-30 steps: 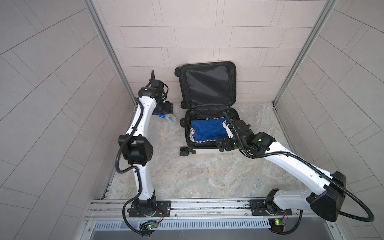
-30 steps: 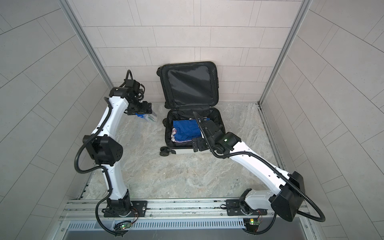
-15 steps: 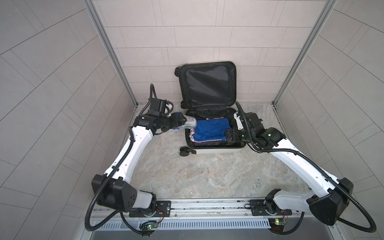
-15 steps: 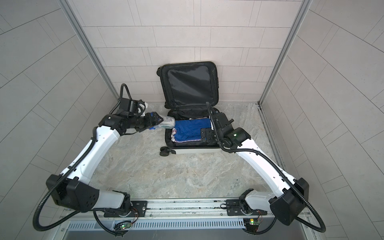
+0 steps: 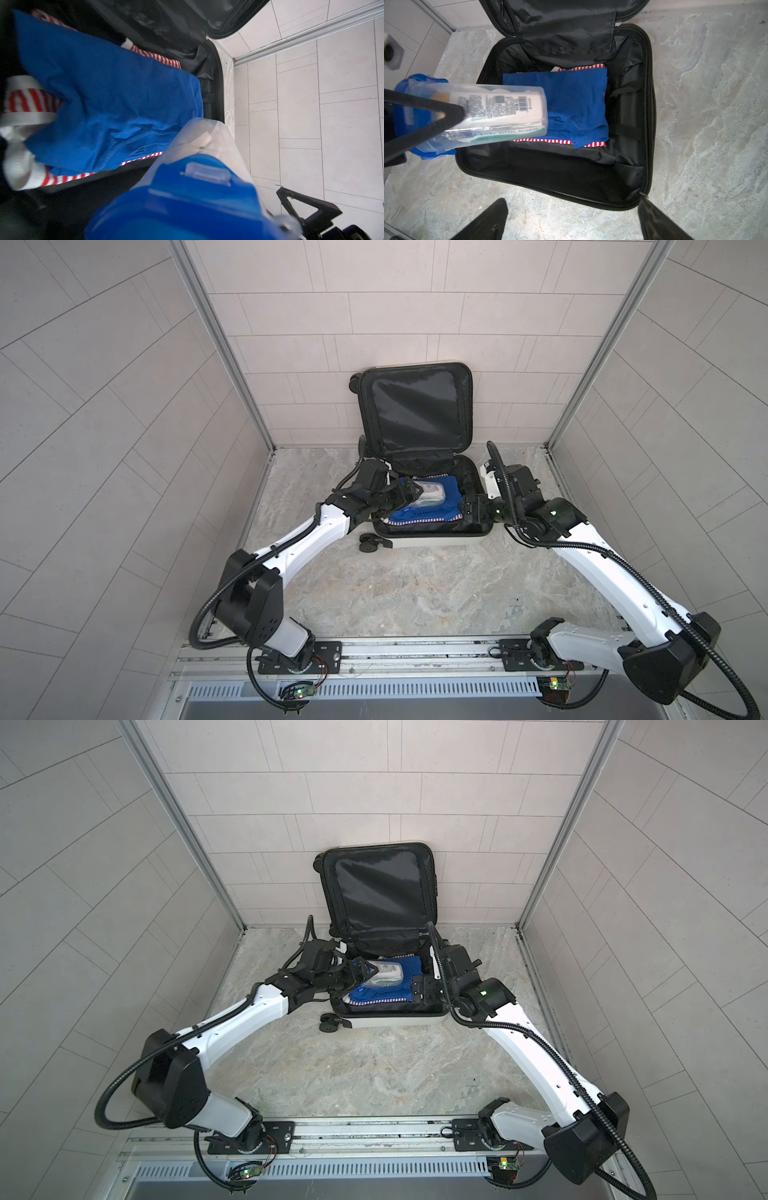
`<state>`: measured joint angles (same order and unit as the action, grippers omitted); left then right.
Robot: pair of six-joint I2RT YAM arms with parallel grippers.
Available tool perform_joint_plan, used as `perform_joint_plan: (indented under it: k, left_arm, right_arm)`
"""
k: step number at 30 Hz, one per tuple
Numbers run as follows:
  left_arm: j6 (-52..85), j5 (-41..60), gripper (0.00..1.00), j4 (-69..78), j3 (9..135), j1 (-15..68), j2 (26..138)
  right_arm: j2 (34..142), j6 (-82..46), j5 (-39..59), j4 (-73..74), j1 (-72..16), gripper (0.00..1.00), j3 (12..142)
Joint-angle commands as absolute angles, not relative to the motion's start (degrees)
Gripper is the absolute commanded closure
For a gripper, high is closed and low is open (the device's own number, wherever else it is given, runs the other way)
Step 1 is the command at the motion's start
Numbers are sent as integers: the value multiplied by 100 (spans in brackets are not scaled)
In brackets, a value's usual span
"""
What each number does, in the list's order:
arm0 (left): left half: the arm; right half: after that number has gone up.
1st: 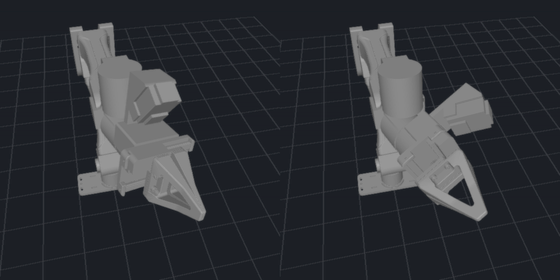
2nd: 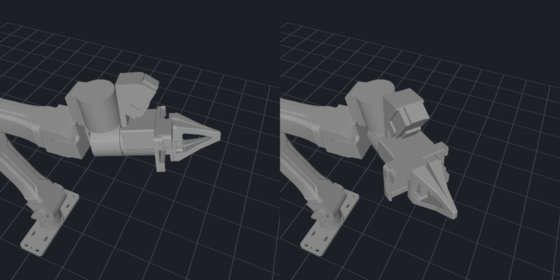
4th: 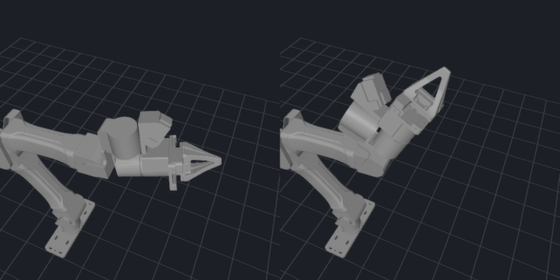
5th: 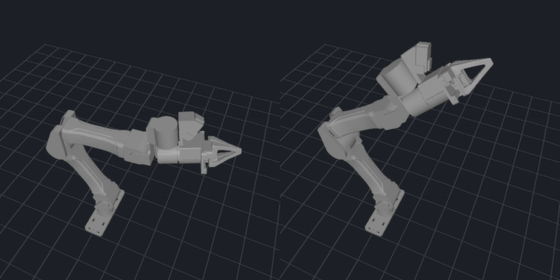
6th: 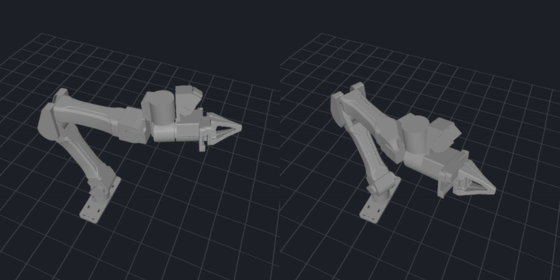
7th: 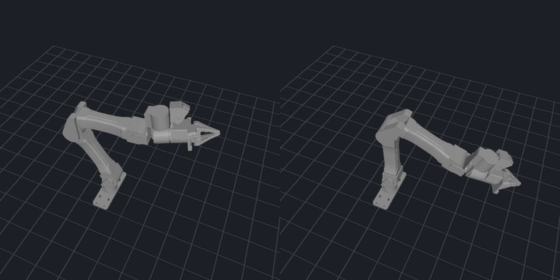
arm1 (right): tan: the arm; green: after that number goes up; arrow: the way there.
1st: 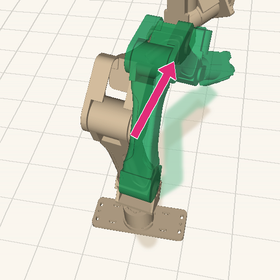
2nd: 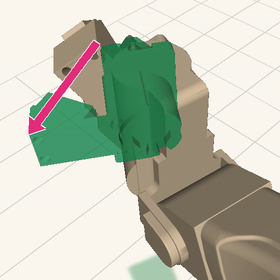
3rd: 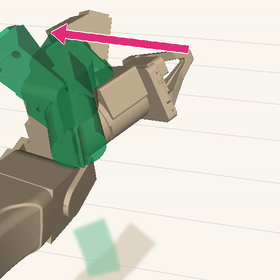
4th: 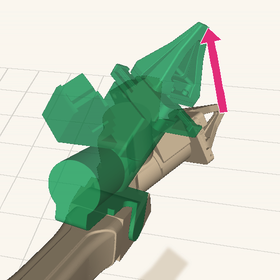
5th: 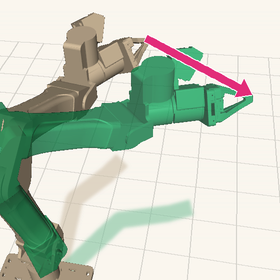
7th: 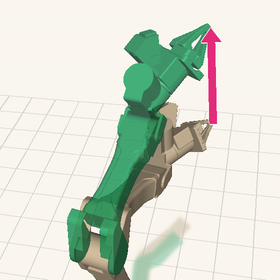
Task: Pack the luggage
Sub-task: 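Lift the container with the left gripper and carry it into the suitcase, then lower the container beside the blue cloth while the right gripper steadies it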
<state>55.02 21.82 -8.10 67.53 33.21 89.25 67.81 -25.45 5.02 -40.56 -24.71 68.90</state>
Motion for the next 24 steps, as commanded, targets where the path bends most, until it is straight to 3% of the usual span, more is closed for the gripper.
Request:
perform_joint_plan:
  k: [1, 16, 24]
  left_arm:
    - [5990, 2212, 49, 159, 6995, 3556, 9230]
    - [6425, 2544, 50, 198, 7058, 3744, 10151]
    - [6463, 2466, 42, 33, 6996, 3735, 10100]
  right_arm:
    - [6653, -2454, 554, -4123, -2352, 0, 6812]
    - [7248, -2399, 769, -3745, -2296, 1, 6868]
    - [8289, -2420, 1344, -3581, -2298, 12, 7116]
